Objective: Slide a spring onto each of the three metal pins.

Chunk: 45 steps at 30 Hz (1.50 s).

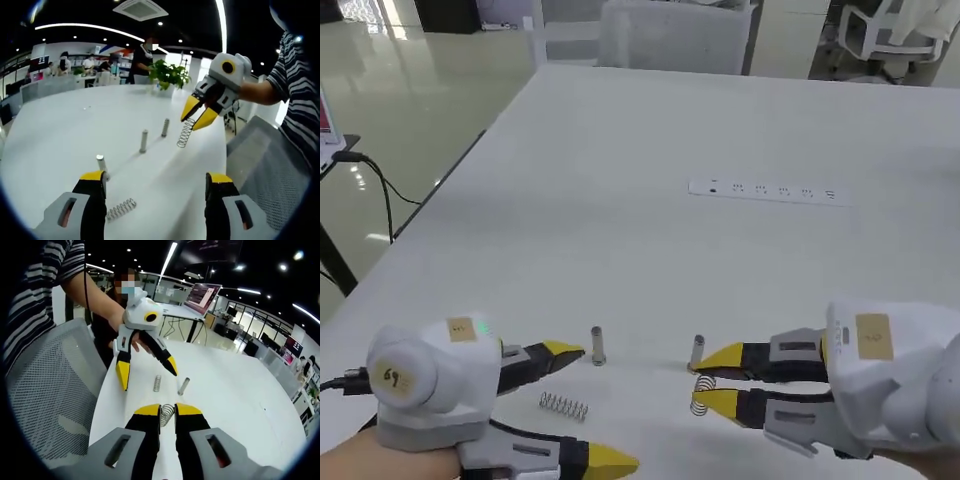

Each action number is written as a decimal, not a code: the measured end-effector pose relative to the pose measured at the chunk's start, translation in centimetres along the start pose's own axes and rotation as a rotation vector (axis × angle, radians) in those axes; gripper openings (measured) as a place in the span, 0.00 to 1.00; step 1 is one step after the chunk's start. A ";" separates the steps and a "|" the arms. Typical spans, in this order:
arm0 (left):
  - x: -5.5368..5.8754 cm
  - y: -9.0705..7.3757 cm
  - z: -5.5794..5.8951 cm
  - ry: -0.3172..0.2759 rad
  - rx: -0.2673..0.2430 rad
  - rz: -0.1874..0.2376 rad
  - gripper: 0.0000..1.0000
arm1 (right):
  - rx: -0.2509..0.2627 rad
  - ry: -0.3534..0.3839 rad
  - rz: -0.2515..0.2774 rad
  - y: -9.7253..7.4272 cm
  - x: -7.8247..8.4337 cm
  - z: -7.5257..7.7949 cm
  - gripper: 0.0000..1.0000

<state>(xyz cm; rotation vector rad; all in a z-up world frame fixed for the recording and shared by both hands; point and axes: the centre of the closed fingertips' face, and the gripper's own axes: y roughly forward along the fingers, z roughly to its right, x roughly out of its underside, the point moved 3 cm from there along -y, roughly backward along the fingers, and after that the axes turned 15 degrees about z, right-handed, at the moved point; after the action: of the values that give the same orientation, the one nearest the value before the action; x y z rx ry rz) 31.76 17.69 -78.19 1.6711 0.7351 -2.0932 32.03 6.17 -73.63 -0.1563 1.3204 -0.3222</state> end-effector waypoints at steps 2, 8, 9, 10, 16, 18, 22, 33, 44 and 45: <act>-0.1 -0.3 -0.3 0.005 -0.017 0.008 0.81 | 0.002 0.003 0.000 0.0 0.1 0.0 0.08; 0.1 -1.2 -1.0 0.003 -0.047 0.019 0.90 | 0.008 0.010 -0.003 0.0 0.3 0.1 0.08; 0.2 -1.3 -1.0 0.005 -0.050 0.020 0.92 | 0.009 0.009 -0.006 0.0 0.4 0.1 0.08; 0.2 -1.4 -1.0 0.011 -0.051 0.020 0.94 | 0.011 0.009 -0.007 -0.1 0.5 0.2 0.08; 0.4 -2.0 -1.6 0.019 -0.065 0.015 0.98 | 0.021 0.015 -0.013 -0.1 0.9 0.3 0.08; 0.3 -2.2 -1.9 0.020 -0.073 0.017 0.98 | 0.031 0.012 -0.013 -0.2 0.9 0.5 0.08; 0.1 -2.4 -2.2 0.011 -0.091 0.030 0.98 | 0.057 0.016 -0.012 -0.4 0.8 1.1 0.08; -0.8 -2.8 -2.9 0.007 -0.125 0.088 0.98 | 0.102 0.027 -0.014 -0.5 0.7 2.7 0.08; -0.4 -3.3 -2.8 -0.009 -0.135 0.085 0.98 | 0.144 0.017 -0.022 0.0 0.7 4.7 0.08; -0.4 -3.3 -2.8 -0.007 -0.137 0.087 0.98 | 0.147 0.016 -0.025 0.0 0.7 4.9 0.08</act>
<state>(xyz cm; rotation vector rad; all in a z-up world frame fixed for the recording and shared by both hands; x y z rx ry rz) 32.13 21.97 -77.64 1.5924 0.7707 -1.9434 36.96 5.59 -73.11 -0.0466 1.3066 -0.4407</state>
